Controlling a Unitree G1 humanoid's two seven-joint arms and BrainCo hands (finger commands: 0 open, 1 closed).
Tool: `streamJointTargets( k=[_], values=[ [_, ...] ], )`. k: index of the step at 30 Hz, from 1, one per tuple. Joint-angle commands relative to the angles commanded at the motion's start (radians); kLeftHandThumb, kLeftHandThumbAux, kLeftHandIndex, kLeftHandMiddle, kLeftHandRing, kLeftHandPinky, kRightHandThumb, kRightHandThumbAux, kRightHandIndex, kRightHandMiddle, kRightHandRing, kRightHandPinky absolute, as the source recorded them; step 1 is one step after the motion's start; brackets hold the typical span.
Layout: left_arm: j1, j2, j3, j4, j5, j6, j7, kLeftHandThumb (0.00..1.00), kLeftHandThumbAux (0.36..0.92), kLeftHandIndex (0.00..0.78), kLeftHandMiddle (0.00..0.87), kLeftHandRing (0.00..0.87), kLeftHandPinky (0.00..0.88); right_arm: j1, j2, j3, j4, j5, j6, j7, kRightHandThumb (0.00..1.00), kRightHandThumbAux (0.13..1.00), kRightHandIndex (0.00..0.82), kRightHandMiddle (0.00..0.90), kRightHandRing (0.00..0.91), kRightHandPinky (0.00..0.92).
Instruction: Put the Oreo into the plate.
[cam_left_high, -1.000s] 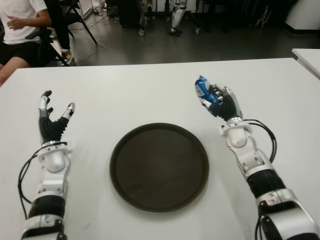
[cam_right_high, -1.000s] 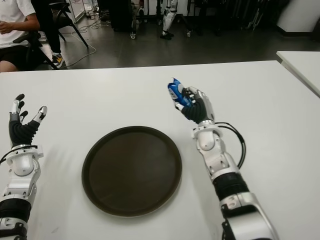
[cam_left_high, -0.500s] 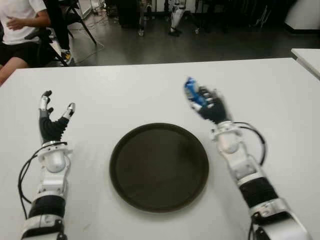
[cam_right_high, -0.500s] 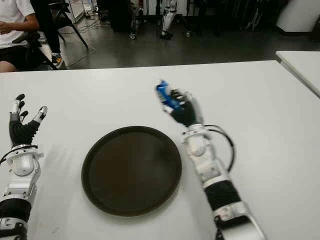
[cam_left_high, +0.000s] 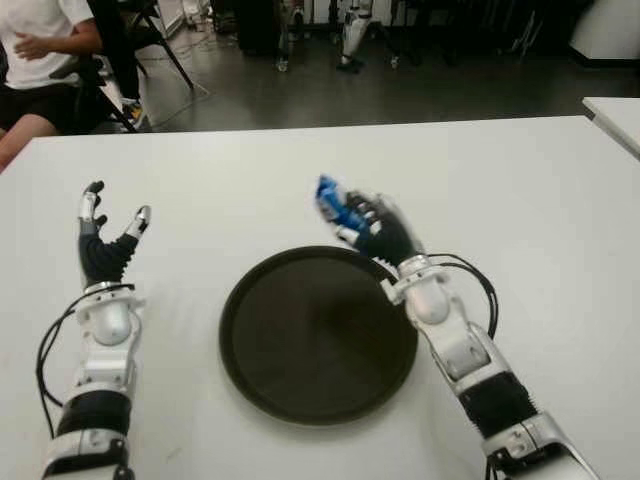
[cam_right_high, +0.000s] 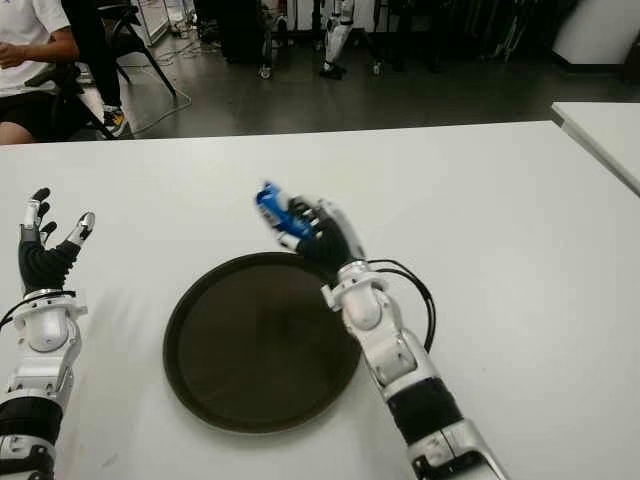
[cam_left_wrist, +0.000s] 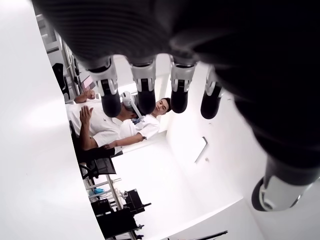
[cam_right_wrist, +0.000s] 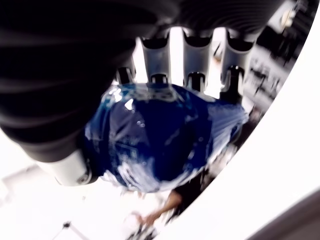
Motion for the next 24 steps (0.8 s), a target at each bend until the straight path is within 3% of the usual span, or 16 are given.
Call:
streamJointTargets(
  k=[24],
  values=[
    [-0.001,-0.004,-0.008,0.002,0.003,0.0,0.009,0.0,0.595,0.016,0.0,0.0,0.0,-0.003,-0.046,0.143,0.046,-0.07,0.017,0.226,0.713,0.713,0.441,0.831,0.831,0.821]
  ],
)
